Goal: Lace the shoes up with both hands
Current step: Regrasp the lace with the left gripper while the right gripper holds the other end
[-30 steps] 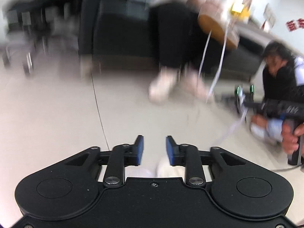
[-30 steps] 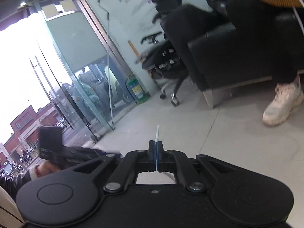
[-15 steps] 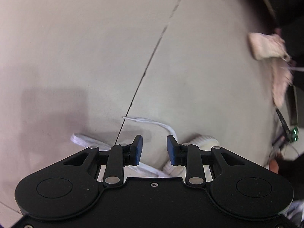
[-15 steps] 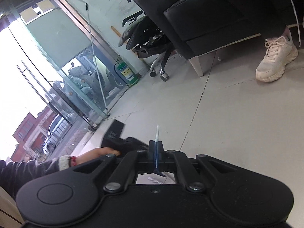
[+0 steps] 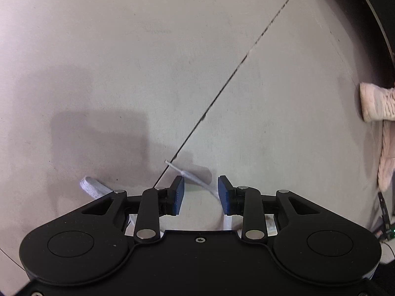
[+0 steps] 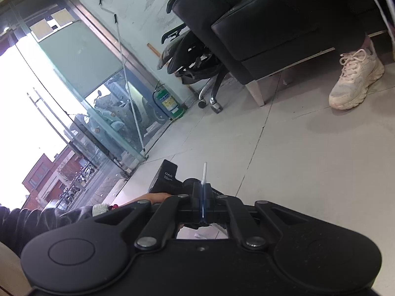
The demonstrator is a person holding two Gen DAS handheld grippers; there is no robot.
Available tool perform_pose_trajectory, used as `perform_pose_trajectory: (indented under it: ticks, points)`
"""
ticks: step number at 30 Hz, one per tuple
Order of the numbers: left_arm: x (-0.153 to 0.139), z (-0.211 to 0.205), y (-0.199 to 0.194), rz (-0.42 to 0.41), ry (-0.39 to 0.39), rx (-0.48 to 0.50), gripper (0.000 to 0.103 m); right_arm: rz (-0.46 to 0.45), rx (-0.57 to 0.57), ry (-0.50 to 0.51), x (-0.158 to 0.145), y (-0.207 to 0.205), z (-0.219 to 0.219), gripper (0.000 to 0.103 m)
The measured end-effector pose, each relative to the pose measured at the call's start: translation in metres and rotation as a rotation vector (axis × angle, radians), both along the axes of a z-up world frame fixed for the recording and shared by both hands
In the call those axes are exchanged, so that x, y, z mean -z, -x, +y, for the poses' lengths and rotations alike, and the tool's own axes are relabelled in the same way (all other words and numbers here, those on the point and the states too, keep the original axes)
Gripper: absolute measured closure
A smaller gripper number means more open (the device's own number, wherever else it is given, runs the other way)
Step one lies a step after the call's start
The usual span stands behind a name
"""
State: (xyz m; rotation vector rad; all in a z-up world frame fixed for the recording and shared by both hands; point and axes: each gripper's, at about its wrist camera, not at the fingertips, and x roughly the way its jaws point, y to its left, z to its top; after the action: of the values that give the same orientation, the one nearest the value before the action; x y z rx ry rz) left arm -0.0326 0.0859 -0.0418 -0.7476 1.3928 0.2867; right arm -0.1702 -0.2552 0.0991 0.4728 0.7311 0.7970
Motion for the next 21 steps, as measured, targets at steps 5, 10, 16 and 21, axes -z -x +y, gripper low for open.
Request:
perform_pose_trajectory:
  ticks: [5, 10, 16, 21]
  points:
    - [-0.011, -0.035, -0.004, -0.072, -0.225, 0.279, 0.101, -0.001, -0.001, -0.001, 0.001, 0.0, -0.003, 0.102]
    - [-0.022, -0.043, 0.003, -0.171, -0.349, 0.472, 0.102, 0.0, -0.008, 0.004, 0.003, -0.001, 0.0, 0.102]
    - [-0.018, -0.037, -0.024, -0.145, -0.307, 0.449, 0.089, 0.016, -0.021, 0.019, 0.008, -0.004, 0.005, 0.102]
    - [-0.02, -0.026, -0.021, -0.146, -0.261, 0.428, 0.073, 0.022, -0.027, 0.028, 0.011, -0.007, 0.01, 0.102]
